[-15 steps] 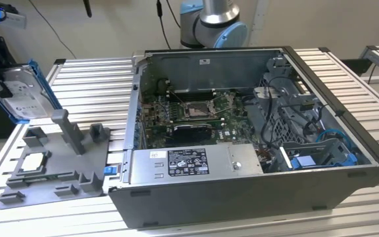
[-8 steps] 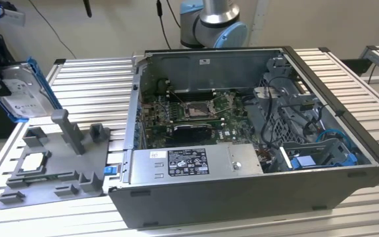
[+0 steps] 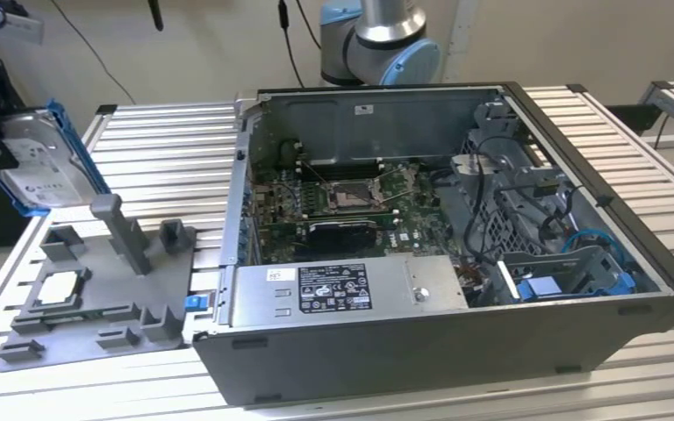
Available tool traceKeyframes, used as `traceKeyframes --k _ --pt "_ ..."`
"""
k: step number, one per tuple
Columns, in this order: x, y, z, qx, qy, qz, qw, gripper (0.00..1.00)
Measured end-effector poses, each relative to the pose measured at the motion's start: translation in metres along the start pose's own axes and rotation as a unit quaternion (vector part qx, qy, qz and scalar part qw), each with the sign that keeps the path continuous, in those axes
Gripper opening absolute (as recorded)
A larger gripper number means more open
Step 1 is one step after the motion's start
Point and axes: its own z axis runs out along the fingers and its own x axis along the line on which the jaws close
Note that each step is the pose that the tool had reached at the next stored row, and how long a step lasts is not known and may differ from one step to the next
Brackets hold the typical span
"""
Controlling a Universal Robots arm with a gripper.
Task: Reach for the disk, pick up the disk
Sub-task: 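Pick up the disk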
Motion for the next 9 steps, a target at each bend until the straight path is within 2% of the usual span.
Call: traceKeyframes --k 9 --pt "-0.0001 0.0000 -0.0032 0.0001 -0.0001 0.000 1.0000 0.00"
